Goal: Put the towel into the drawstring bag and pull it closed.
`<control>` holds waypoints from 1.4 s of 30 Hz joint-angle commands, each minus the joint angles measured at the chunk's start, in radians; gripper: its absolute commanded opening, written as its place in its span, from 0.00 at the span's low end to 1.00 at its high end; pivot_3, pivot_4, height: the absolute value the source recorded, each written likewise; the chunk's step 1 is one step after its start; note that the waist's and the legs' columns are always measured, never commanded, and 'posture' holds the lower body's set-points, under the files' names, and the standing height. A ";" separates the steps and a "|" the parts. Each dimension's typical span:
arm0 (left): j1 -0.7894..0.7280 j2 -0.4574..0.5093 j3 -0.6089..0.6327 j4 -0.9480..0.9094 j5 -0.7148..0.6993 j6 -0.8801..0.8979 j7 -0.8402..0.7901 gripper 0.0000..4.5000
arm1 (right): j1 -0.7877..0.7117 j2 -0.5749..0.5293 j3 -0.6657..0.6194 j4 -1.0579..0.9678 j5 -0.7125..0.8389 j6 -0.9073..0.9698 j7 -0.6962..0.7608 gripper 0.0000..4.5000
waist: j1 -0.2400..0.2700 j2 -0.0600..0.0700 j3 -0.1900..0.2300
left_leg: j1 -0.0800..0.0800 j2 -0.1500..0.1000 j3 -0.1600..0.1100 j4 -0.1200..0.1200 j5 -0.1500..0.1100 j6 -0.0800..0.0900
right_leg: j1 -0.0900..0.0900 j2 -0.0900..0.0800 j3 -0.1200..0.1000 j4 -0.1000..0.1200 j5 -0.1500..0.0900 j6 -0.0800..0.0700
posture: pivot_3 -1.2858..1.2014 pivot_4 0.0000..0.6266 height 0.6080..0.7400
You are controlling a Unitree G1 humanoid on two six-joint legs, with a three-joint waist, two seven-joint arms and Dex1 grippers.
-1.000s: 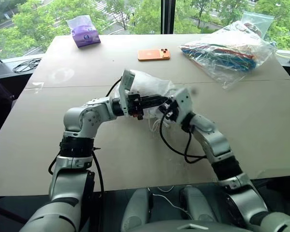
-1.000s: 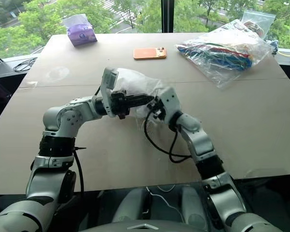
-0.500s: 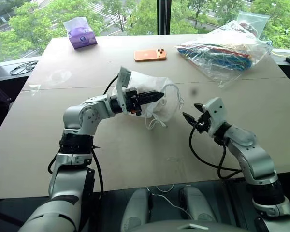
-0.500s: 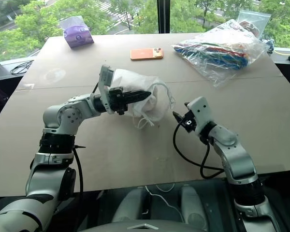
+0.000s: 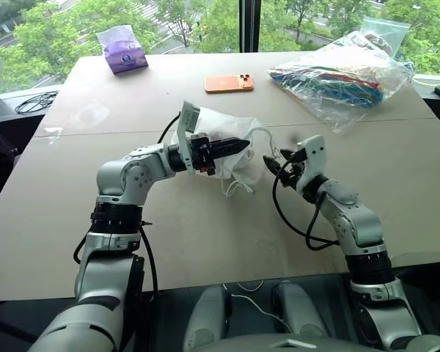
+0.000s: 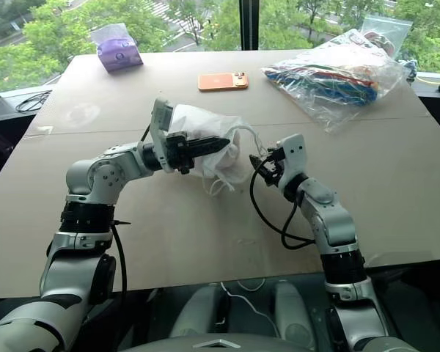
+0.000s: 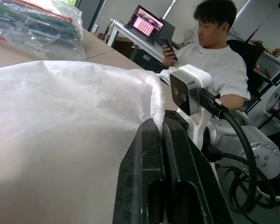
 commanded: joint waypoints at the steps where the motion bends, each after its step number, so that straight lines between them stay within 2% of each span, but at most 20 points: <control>1: -0.019 0.006 0.019 -0.021 -0.005 -0.013 -0.004 0.00 | -0.013 -0.005 -0.004 -0.021 -0.003 -0.028 0.000 0.46 | -0.001 0.000 0.000 | 0.000 0.000 0.000 0.000 0.000 0.000 | 0.000 0.000 0.000 0.000 0.000 0.000 | 0.52 0.24 1.00; 5: -0.019 0.009 0.017 -0.017 -0.001 -0.017 -0.006 0.00 | 0.014 -0.026 -0.006 -0.068 0.002 -0.017 0.011 0.06 | -0.001 0.000 0.000 | 0.000 0.000 0.000 0.000 0.000 0.000 | 0.000 0.000 0.000 0.000 0.000 0.000 | 0.52 0.24 1.00; 6: -0.019 0.009 0.017 -0.016 0.000 -0.017 -0.007 0.00 | 0.021 -0.032 -0.007 -0.077 0.004 -0.013 0.013 0.01 | -0.001 0.000 0.000 | 0.000 0.000 0.000 0.000 0.000 0.000 | 0.000 0.000 0.000 0.000 0.000 0.000 | 0.52 0.24 1.00; 11: -0.015 0.009 0.013 -0.011 0.007 -0.020 -0.010 0.00 | 0.077 -0.061 -0.053 -0.167 0.043 0.021 0.001 0.01 | 0.000 0.000 0.000 | 0.000 0.000 0.000 0.000 0.000 0.000 | 0.000 0.000 0.000 0.000 0.000 0.000 | 0.52 0.24 1.00; 14: -0.010 0.009 0.010 -0.012 0.009 -0.017 -0.012 0.00 | 0.114 -0.040 -0.122 -0.222 0.133 0.049 -0.004 0.01 | 0.000 0.000 0.000 | 0.000 0.000 0.000 0.000 0.000 0.000 | 0.000 0.000 0.000 0.000 0.000 0.000 | 0.52 0.24 1.00; 16: -0.007 0.009 0.005 -0.010 0.015 -0.017 -0.011 0.00 | 0.128 -0.014 -0.192 -0.237 0.197 0.073 -0.042 0.01 | 0.001 0.000 0.000 | 0.000 0.000 0.000 0.000 0.000 0.000 | 0.000 0.000 0.000 0.000 0.000 0.000 | 0.52 0.24 1.00; 21: -0.010 0.009 -0.027 -0.003 0.033 -0.007 -0.016 0.00 | 0.090 0.028 -0.287 -0.209 0.213 0.049 -0.170 0.01 | 0.001 0.000 0.000 | 0.000 0.000 0.000 0.000 0.000 0.000 | 0.000 0.000 0.000 0.000 0.000 0.000 | 0.52 0.24 1.00; 23: -0.025 0.004 -0.046 0.020 0.060 -0.050 -0.041 0.00 | 0.052 0.055 -0.324 -0.198 0.231 0.035 -0.221 0.01 | -0.002 0.000 0.000 | 0.000 0.000 0.000 0.000 0.000 0.000 | 0.000 0.000 0.000 0.000 0.000 0.000 | 0.52 0.24 1.00; 25: -0.084 -0.006 -0.102 0.136 0.173 -0.218 -0.069 0.00 | 0.006 0.103 -0.381 -0.191 0.292 0.022 -0.283 0.01 | 0.000 0.000 0.000 | 0.000 0.000 0.001 0.000 0.000 0.000 | 0.000 0.000 0.000 0.001 0.000 0.000 | 0.52 0.24 1.00; 28: -0.158 -0.019 -0.144 0.277 0.283 -0.409 -0.093 0.19 | 0.004 0.112 -0.397 -0.192 0.313 0.031 -0.305 0.00 | 0.007 0.000 0.000 | 0.000 -0.001 0.000 0.000 0.000 0.000 | 0.000 0.001 -0.001 0.000 0.000 0.000 | 0.52 0.24 1.00; 30: -0.176 -0.032 -0.136 0.318 0.307 -0.478 -0.093 0.38 | 0.019 0.100 -0.388 -0.199 0.311 0.037 -0.308 0.00 | 0.007 0.000 0.000 | 0.000 -0.002 0.001 -0.001 0.000 0.000 | 0.000 0.000 0.000 -0.001 0.000 0.000 | 0.52 0.24 1.00; 33: -0.151 -0.037 -0.086 0.262 0.246 -0.439 -0.125 0.70 | 0.039 0.097 -0.383 -0.218 0.320 0.044 -0.322 0.00 | 0.005 0.000 0.000 | -0.001 -0.001 0.002 -0.002 0.000 0.000 | -0.001 0.000 0.000 -0.004 0.000 0.000 | 0.52 0.24 1.00; 37: -0.019 0.029 -0.003 0.054 0.086 -0.243 -0.175 0.70 | 0.066 0.102 -0.371 -0.237 0.323 0.046 -0.342 0.00 | -0.011 0.001 0.000 | -0.002 0.002 0.002 -0.002 0.000 0.000 | -0.003 0.000 0.002 -0.002 0.000 0.000 | 0.52 0.24 1.00; 42: 0.143 0.116 0.021 -0.157 0.025 -0.099 -0.133 0.70 | 0.079 0.104 -0.359 -0.236 0.329 0.044 -0.347 0.00 | -0.008 0.001 0.001 | 0.000 0.003 0.002 -0.002 0.000 0.000 | -0.003 0.001 0.002 0.001 0.000 0.000 | 0.52 0.24 1.00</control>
